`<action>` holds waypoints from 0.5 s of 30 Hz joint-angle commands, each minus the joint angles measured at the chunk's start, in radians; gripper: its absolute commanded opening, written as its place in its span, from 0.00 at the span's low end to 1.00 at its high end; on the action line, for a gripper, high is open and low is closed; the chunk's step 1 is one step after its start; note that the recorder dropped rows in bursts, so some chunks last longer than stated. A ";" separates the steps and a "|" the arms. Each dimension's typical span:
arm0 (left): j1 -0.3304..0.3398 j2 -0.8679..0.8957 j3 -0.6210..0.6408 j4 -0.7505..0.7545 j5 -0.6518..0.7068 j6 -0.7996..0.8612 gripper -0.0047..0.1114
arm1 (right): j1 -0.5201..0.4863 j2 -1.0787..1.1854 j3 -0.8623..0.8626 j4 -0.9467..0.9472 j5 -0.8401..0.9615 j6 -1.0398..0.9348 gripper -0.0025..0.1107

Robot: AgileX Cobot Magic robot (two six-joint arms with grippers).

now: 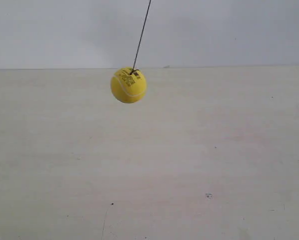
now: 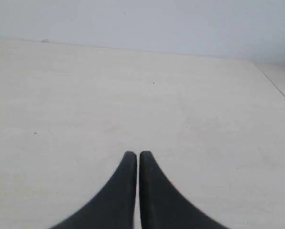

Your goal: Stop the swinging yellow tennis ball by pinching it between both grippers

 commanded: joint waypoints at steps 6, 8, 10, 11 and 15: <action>0.000 -0.002 -0.001 0.038 -0.326 0.029 0.08 | -0.005 -0.006 -0.001 -0.006 -0.333 -0.090 0.02; 0.000 -0.002 -0.001 0.017 -0.484 0.029 0.08 | -0.005 -0.006 -0.001 -0.003 -0.404 -0.065 0.02; 0.000 -0.002 -0.001 0.017 -0.635 0.019 0.08 | -0.005 -0.006 -0.001 -0.003 -0.506 -0.052 0.02; 0.000 -0.002 -0.001 0.017 -0.686 -0.001 0.08 | -0.005 -0.006 -0.001 -0.003 -0.553 -0.018 0.02; 0.000 -0.002 -0.001 0.021 -0.843 -0.206 0.08 | -0.005 -0.006 -0.001 -0.003 -0.660 0.208 0.02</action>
